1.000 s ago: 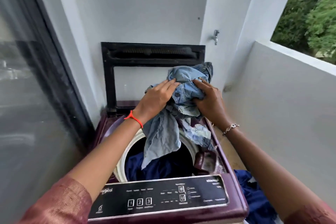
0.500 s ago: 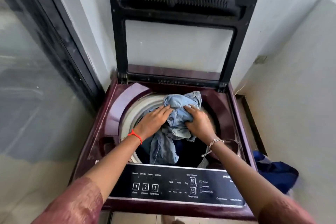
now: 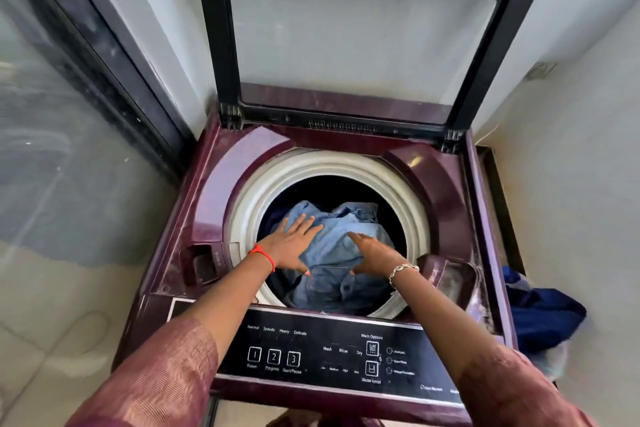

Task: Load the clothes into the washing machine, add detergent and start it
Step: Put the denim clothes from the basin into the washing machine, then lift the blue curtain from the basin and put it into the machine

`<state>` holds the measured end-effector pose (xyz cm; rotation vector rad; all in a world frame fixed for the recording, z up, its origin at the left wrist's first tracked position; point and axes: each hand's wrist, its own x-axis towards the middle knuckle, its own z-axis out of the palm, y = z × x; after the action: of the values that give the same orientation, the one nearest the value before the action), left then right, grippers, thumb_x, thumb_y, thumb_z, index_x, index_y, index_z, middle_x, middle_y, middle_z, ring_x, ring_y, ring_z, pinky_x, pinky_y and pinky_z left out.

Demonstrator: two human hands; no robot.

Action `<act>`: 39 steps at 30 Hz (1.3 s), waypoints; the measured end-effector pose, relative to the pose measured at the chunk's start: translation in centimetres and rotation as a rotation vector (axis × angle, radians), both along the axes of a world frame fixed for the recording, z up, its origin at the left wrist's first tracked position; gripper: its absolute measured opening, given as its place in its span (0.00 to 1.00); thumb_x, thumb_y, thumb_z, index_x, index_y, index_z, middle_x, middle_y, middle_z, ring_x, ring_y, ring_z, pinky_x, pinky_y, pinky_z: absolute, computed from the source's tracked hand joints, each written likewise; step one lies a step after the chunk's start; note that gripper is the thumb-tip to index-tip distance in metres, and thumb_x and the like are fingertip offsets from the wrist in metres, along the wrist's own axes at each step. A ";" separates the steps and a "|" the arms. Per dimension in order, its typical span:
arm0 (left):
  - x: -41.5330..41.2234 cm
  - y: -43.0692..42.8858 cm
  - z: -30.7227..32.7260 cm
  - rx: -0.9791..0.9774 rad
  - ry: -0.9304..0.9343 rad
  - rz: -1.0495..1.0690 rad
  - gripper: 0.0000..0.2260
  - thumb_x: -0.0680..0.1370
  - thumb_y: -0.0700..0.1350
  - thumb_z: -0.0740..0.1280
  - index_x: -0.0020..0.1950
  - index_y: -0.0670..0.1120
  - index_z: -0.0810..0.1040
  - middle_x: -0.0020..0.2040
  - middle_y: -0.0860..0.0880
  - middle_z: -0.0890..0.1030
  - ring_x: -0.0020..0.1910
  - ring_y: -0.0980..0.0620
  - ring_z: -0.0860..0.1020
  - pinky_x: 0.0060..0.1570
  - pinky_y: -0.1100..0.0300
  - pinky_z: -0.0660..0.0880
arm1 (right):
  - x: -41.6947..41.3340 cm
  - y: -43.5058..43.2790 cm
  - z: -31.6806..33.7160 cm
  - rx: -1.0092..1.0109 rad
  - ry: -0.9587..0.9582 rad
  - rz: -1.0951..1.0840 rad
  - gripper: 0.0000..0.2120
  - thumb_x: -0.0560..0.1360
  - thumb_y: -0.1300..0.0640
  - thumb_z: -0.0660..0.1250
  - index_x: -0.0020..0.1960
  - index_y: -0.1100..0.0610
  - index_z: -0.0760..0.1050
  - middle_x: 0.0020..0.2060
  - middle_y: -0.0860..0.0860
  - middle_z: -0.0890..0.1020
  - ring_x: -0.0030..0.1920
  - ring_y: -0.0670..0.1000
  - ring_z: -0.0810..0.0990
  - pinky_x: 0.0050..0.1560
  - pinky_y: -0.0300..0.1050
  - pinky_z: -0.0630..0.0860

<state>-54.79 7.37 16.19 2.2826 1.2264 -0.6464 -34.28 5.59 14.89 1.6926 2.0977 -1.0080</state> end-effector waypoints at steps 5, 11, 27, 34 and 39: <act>1.0 0.2 1.8 0.057 -0.131 0.037 0.40 0.74 0.54 0.68 0.77 0.46 0.49 0.78 0.47 0.52 0.77 0.46 0.49 0.74 0.45 0.51 | 0.7 -0.3 1.7 0.028 -0.016 -0.066 0.35 0.71 0.56 0.70 0.72 0.60 0.57 0.67 0.61 0.69 0.68 0.59 0.68 0.66 0.52 0.67; 4.6 -0.1 5.8 0.210 -0.348 0.032 0.29 0.75 0.53 0.66 0.73 0.46 0.61 0.71 0.46 0.68 0.70 0.48 0.66 0.67 0.54 0.65 | 2.1 -1.5 6.5 0.217 0.027 -0.230 0.23 0.72 0.56 0.68 0.66 0.60 0.69 0.61 0.61 0.75 0.62 0.59 0.73 0.61 0.51 0.71; 22.0 -6.3 15.5 0.413 -0.649 -0.336 0.19 0.77 0.48 0.65 0.67 0.44 0.70 0.65 0.46 0.74 0.65 0.49 0.72 0.61 0.61 0.65 | 15.4 -13.6 15.0 0.899 -0.040 -0.856 0.09 0.74 0.60 0.62 0.45 0.62 0.79 0.43 0.60 0.84 0.45 0.62 0.80 0.42 0.53 0.78; 32.8 -7.6 12.7 0.335 -0.565 -0.518 0.18 0.77 0.47 0.64 0.65 0.42 0.71 0.64 0.45 0.74 0.65 0.47 0.71 0.65 0.52 0.67 | 25.5 -18.7 11.6 0.829 -0.146 -1.012 0.10 0.75 0.59 0.61 0.43 0.63 0.78 0.39 0.59 0.83 0.42 0.61 0.80 0.40 0.52 0.76; 42.6 -8.0 8.7 0.219 -0.306 -0.553 0.30 0.75 0.54 0.65 0.73 0.45 0.60 0.74 0.45 0.60 0.74 0.45 0.56 0.71 0.42 0.57 | 35.1 -21.2 8.4 0.720 -0.153 -0.997 0.11 0.75 0.57 0.61 0.43 0.63 0.78 0.42 0.57 0.83 0.43 0.60 0.80 0.40 0.51 0.75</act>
<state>-12.21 -0.65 24.85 2.8021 0.5407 -0.3271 0.81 -15.65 23.33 3.1887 1.5326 -0.2121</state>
